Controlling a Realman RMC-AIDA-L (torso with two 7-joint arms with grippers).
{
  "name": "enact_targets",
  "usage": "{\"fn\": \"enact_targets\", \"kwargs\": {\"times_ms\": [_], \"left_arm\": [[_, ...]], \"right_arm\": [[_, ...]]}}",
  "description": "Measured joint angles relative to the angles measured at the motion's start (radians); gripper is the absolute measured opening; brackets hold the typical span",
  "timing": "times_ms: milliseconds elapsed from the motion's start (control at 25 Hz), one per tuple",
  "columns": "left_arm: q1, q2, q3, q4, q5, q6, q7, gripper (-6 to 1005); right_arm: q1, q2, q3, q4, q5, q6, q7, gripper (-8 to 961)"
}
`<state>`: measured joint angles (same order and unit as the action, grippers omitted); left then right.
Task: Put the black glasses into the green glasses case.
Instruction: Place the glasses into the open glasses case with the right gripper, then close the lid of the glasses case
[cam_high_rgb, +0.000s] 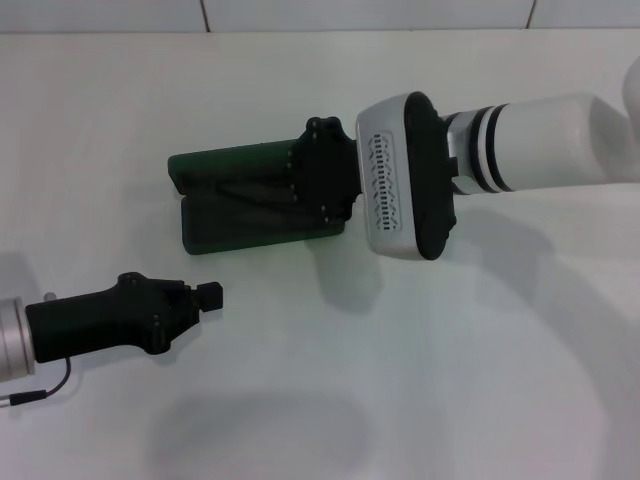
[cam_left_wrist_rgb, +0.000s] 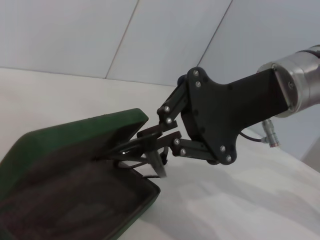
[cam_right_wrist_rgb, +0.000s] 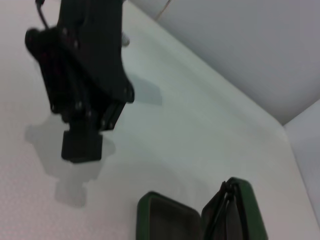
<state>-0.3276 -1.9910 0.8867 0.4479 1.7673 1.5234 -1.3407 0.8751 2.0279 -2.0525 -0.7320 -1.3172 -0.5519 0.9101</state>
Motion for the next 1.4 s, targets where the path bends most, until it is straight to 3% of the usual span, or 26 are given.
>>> {"fn": "enact_targets", "kwargs": {"times_ms": [1160, 1280, 1400], "left_arm": [[-0.010, -0.002, 0.001, 0.000, 0.002, 0.026, 0.002, 63], [-0.007, -0.002, -0.001, 0.000, 0.001, 0.026, 0.002, 64], [-0.001, -0.002, -0.006, 0.000, 0.001, 0.026, 0.004, 64]], "right_arm": [[0.011, 0.000, -0.021, -0.004, 0.076, 0.045, 0.001, 180], [-0.009, 0.000, 0.008, -0.008, 0.163, 0.012, 0.001, 182], [-0.073, 0.000, 0.099, -0.018, 0.244, -0.099, 0.002, 184]]}}
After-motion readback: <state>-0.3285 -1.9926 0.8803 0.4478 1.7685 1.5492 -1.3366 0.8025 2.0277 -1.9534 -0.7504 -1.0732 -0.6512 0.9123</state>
